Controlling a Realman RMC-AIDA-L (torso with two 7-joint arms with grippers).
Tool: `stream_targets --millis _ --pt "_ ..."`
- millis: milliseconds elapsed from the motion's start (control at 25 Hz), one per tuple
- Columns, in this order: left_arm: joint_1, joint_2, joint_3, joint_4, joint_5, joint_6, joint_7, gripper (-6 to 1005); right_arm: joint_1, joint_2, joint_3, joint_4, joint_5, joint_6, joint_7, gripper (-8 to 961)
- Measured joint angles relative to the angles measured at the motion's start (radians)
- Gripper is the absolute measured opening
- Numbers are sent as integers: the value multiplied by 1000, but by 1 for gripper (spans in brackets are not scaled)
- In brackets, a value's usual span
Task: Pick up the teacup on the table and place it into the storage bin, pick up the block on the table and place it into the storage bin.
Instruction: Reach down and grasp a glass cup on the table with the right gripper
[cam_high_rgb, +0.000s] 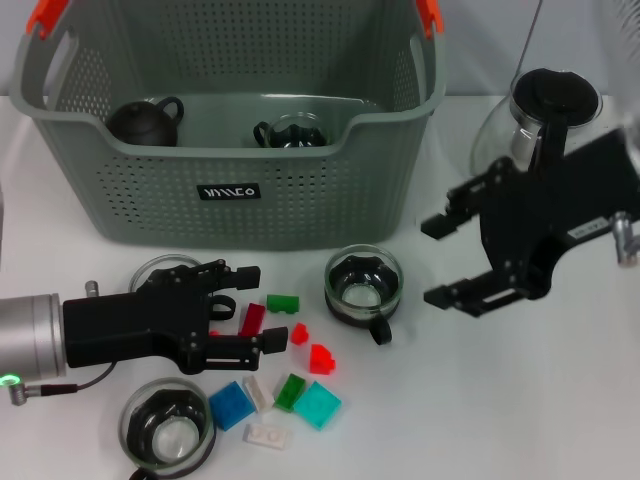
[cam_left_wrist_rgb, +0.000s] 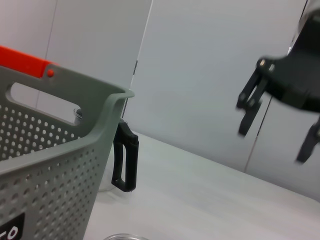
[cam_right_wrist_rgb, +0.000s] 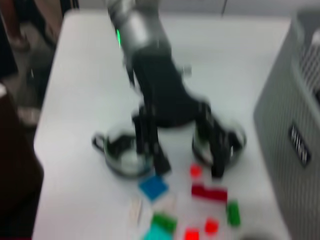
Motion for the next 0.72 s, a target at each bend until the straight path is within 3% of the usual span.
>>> stream_targets --millis 280,720 --pt "2 -5 0 -2 -19 0 0 933 56 8 -140 174 -130 134 3 688" --pt "13 -5 0 -1 -23 0 8 933 190 11 -335 482 -141 380 26 682"
